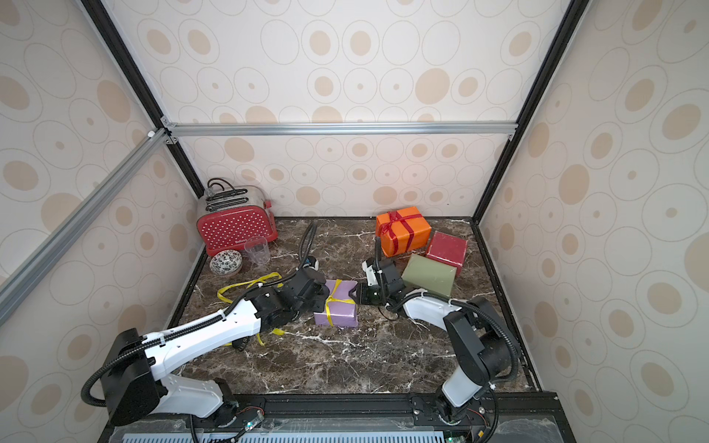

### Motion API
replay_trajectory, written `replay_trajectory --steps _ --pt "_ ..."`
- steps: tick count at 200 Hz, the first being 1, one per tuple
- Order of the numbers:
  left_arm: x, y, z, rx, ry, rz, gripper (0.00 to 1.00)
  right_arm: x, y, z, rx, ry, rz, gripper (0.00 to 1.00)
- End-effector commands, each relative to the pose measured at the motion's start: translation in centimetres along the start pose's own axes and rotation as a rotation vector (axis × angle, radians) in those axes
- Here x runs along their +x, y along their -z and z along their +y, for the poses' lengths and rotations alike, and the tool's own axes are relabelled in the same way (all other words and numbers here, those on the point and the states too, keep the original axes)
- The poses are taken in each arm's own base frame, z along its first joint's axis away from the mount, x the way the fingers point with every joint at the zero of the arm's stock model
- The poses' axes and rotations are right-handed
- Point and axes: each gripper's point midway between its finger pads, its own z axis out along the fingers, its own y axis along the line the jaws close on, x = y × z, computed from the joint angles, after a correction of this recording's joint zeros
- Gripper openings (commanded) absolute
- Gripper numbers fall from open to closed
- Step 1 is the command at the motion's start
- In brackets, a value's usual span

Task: Untie the ribbon bows on the gift boxes
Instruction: Untie the ribbon from the gift box.

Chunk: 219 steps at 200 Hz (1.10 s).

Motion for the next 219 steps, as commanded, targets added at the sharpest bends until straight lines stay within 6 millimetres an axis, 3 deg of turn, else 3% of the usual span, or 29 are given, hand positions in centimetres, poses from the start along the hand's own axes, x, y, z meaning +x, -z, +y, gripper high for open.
replay_trajectory --steps 1,11,35,56,71,102,110,139,161,181,207,219 --pt "-1.6 1.3 1.6 -0.075 -0.012 -0.082 0.0 2.2 -0.7 -2.1 0.077 -0.029 0.077 0.35" --pt "-2.2 1.8 2.4 -0.103 -0.002 -0.11 0.0 2.2 -0.7 -2.1 0.077 -0.028 0.078 0.35" --pt "-2.7 2.6 5.1 -0.191 0.048 -0.145 0.16 2.1 -0.7 -2.0 0.074 -0.026 0.075 0.35" --pt "-1.6 1.9 7.9 -0.234 0.135 -0.097 0.36 2.0 -0.5 -1.8 0.069 -0.016 0.069 0.36" --pt "-0.7 1.6 9.5 -0.255 0.185 -0.075 0.45 1.7 0.0 -1.4 0.056 -0.002 0.049 0.37" --pt "-1.4 2.4 10.3 -0.267 0.193 -0.104 0.8 1.3 0.8 -0.9 0.032 0.013 0.0 0.41" --pt "-1.9 2.6 10.2 -0.262 0.19 -0.11 0.85 1.2 1.0 -0.7 0.026 0.017 -0.008 0.41" --pt "-3.1 1.3 5.7 -0.081 0.123 -0.04 0.83 0.8 1.7 0.0 -0.006 0.025 -0.051 0.4" --pt "-2.6 -1.2 1.2 0.065 0.077 0.109 0.67 0.6 2.6 0.8 -0.048 0.038 -0.098 0.38" --pt "-1.8 -3.3 -2.4 0.178 0.06 0.224 0.6 0.2 3.6 1.0 -0.049 0.052 -0.147 0.37" --pt "-1.5 -5.1 -5.7 0.199 -0.035 0.299 0.55 -0.2 4.8 0.6 -0.001 0.065 -0.184 0.36" --pt "-0.6 -5.7 -6.2 0.163 -0.1 0.351 0.52 -0.3 5.2 0.4 0.012 0.067 -0.2 0.35"
